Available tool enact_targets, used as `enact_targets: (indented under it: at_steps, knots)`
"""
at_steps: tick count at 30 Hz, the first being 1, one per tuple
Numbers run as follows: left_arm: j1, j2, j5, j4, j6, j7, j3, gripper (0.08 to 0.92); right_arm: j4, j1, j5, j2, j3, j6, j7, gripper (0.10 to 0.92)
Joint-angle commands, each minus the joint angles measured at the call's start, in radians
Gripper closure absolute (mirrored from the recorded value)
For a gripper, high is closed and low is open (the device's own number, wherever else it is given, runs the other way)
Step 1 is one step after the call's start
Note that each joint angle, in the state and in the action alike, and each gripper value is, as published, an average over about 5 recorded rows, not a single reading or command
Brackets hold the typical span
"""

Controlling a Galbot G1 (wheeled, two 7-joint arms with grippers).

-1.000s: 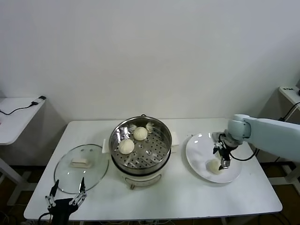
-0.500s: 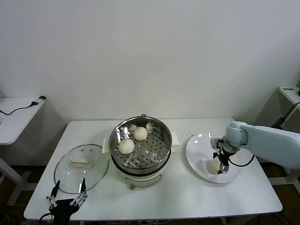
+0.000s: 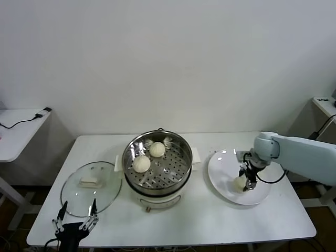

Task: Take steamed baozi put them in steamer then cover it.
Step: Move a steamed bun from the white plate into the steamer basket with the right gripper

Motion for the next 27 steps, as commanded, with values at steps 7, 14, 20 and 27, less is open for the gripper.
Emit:
enact_targets:
  at_steps: [7,14,20,27]
  knots:
    - [0.003,0.0,0.012,-0.013,0.001,0.0,0.005,0.177,0.13,0.686,0.145,0.259,-0.115,0.23,-0.164,0.364]
    - [0.009,0.004,0.014,-0.016,0.0,-0.001,-0.002,0.177,0.359,0.701,0.054,0.464,0.079,0.42,-0.145,0.364]
    - [0.014,0.005,0.025,-0.015,-0.003,0.002,-0.005,0.177,0.449,0.528,-0.185,0.583,0.061,0.551,-0.05,0.364]
    - [0.014,0.002,0.03,-0.017,-0.007,0.0,-0.02,0.177,0.428,0.338,-0.395,0.619,0.012,0.551,0.026,0.364]
